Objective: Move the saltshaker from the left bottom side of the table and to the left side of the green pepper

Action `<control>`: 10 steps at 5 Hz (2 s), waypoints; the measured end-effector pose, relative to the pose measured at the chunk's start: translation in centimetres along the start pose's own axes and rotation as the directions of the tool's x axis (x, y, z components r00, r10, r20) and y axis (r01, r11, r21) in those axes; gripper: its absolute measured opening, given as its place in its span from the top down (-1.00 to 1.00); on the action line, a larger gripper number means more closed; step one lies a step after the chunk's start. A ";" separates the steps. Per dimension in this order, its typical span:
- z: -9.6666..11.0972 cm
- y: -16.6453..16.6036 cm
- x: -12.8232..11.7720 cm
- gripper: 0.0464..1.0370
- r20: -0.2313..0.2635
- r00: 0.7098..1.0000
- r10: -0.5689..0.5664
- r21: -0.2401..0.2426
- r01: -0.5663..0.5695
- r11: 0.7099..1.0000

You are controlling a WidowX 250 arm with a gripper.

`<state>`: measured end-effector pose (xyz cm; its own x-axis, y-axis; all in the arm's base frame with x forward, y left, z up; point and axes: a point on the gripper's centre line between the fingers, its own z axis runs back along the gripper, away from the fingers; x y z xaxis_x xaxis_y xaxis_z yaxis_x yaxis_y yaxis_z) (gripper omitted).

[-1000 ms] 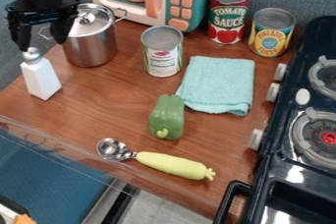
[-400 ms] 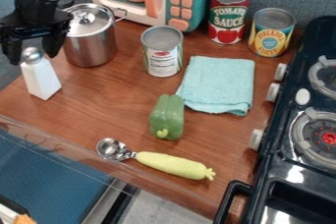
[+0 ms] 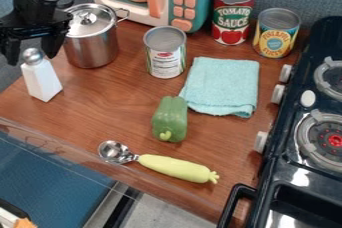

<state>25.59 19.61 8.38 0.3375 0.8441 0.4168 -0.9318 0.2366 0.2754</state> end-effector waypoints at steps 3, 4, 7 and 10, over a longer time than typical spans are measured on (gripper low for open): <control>0.1 -0.3 -0.3 0.35 -0.016 1.000 -0.004 -0.018 0.004 1.000; 0.7 -0.7 -0.7 0.25 -0.023 1.000 -0.017 -0.038 0.016 0.999; 1.2 -1.0 -0.6 -0.94 -0.025 1.000 0.011 -0.037 -0.012 0.999; 0.0 -1.3 -0.9 -0.93 -0.025 1.000 0.001 -0.010 -0.001 1.000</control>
<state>26.53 18.61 7.61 0.3331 0.8561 0.3952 -0.9335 0.2405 0.2660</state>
